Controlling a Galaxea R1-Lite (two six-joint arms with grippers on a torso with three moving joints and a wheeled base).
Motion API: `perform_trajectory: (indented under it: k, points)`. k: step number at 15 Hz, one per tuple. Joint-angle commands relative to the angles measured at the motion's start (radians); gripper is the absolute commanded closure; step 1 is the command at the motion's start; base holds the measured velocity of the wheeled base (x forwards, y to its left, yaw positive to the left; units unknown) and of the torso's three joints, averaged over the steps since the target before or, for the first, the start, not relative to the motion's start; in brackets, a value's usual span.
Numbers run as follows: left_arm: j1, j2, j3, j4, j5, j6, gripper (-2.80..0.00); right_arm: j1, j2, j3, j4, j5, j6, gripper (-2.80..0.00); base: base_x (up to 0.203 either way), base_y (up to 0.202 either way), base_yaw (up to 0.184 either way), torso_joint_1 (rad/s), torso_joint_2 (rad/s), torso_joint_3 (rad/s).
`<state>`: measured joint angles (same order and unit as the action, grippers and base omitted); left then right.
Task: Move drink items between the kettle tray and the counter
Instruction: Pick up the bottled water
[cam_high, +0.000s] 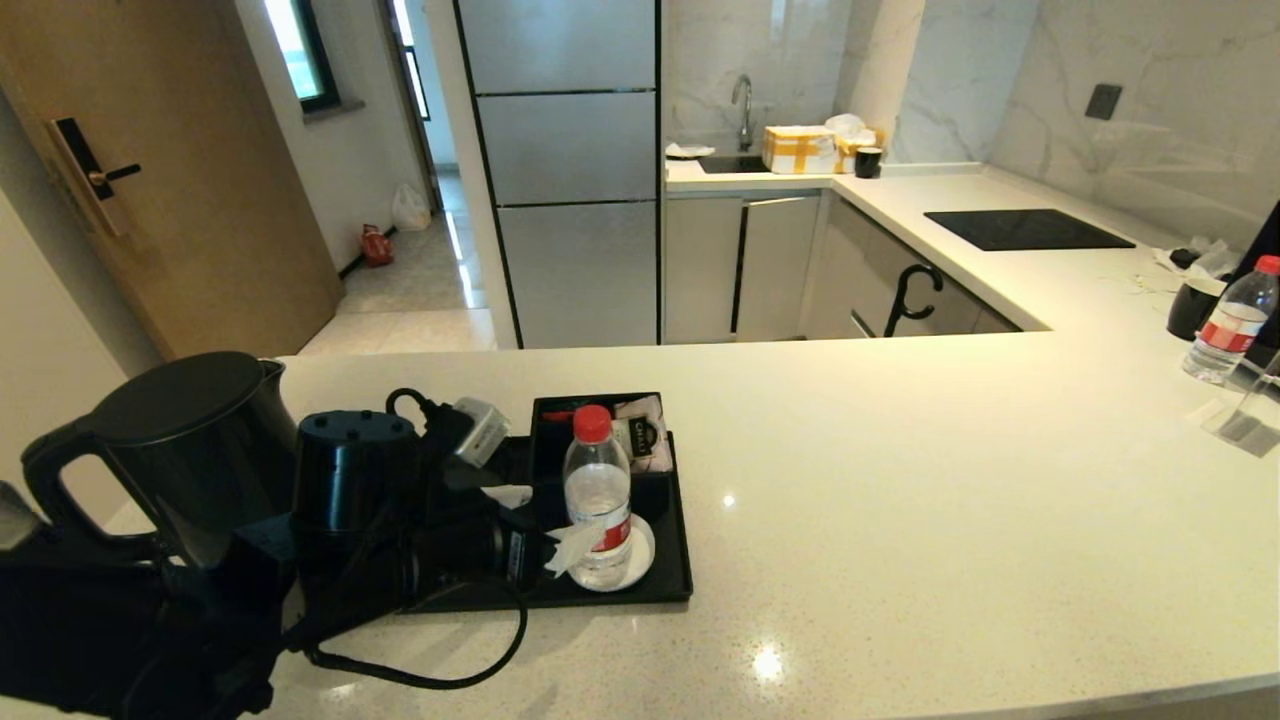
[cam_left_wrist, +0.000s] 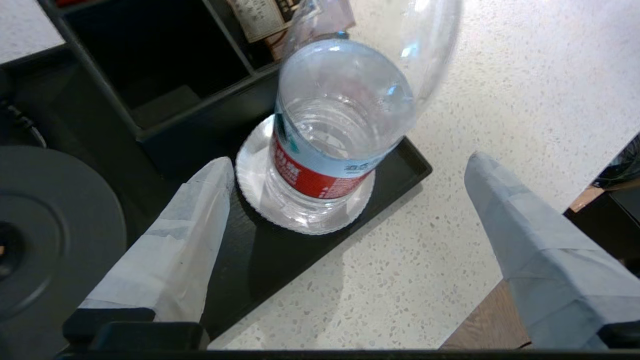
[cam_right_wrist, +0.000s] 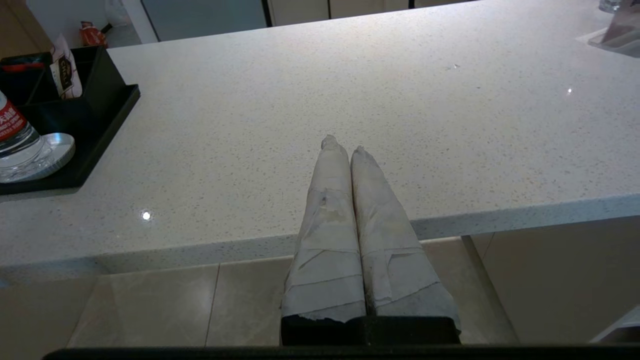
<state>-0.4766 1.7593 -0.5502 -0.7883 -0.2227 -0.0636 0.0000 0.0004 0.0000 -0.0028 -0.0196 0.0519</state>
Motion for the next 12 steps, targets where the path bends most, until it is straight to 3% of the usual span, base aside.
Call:
perform_trajectory:
  k: [1,5,12]
  points:
    - [-0.006,0.014,-0.005,-0.009,0.001,-0.001,-2.8,0.0,0.001,0.0,0.0,0.0,0.0,0.0,0.0,0.0,0.0,0.0,0.0,0.0]
    - [-0.023,0.144,-0.06,-0.112,0.046,0.001,-2.8,0.0,0.001,0.0,0.0,0.0,0.0,0.0,0.0,0.0,0.0,0.0,0.0,0.0]
    - [-0.035,0.222,-0.171,-0.119,0.113,0.023,-2.8,0.0,0.001,0.0,0.0,0.0,0.0,0.0,0.0,0.0,0.0,0.0,0.0,0.0]
